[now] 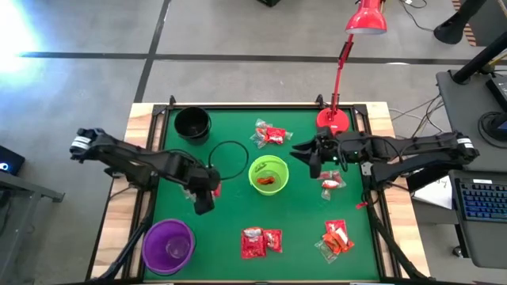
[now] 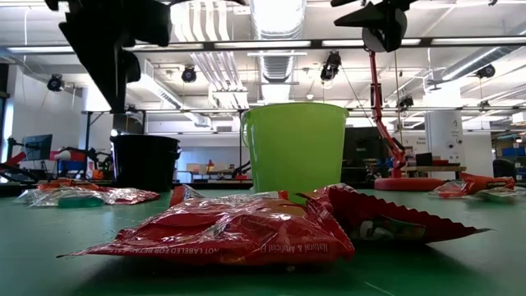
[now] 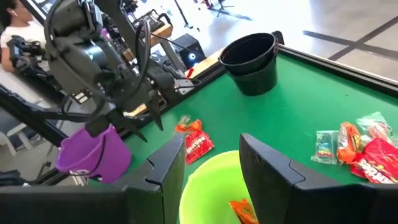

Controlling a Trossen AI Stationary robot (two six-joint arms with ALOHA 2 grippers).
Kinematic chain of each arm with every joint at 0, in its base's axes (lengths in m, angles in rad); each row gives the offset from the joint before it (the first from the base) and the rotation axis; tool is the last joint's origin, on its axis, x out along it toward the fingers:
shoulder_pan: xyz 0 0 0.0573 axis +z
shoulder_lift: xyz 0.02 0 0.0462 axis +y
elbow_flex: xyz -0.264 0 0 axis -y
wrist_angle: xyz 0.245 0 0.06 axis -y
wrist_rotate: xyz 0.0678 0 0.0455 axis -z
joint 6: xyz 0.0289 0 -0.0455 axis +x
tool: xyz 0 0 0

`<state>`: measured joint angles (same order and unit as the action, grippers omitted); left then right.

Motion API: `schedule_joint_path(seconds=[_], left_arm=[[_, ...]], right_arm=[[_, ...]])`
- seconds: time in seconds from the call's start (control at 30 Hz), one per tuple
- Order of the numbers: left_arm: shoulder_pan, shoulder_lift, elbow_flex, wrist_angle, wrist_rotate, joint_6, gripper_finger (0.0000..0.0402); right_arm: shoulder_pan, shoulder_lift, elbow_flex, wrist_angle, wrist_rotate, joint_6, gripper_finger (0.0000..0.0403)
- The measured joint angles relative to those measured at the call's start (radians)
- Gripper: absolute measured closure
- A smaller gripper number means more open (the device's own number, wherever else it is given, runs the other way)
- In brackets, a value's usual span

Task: Sort candy
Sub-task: Put the blue gummy into the purple bucket

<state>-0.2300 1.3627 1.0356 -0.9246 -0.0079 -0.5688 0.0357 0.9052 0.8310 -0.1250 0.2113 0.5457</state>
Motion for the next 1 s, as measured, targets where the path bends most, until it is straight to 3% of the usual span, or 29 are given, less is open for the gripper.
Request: schedule_joint_path(seconds=[0.43,0.6,1.0], left_arm=[[-0.006,0.023,-0.186,0.104,0.002,-0.091,0.0229],[-0.006,0.014,-0.251,0.171,0.053,-0.144,0.0229],[-0.006,0.015,-0.325,0.27,0.054,-0.175,0.0229]], right_arm=[[0.001,-0.032,0.0,-0.039,-0.008,0.004,0.0264],[0.001,-0.034,0.0,-0.043,-0.009,0.004,0.0266],[0.001,-0.033,0.0,-0.046,-0.009,0.004,0.0265]])
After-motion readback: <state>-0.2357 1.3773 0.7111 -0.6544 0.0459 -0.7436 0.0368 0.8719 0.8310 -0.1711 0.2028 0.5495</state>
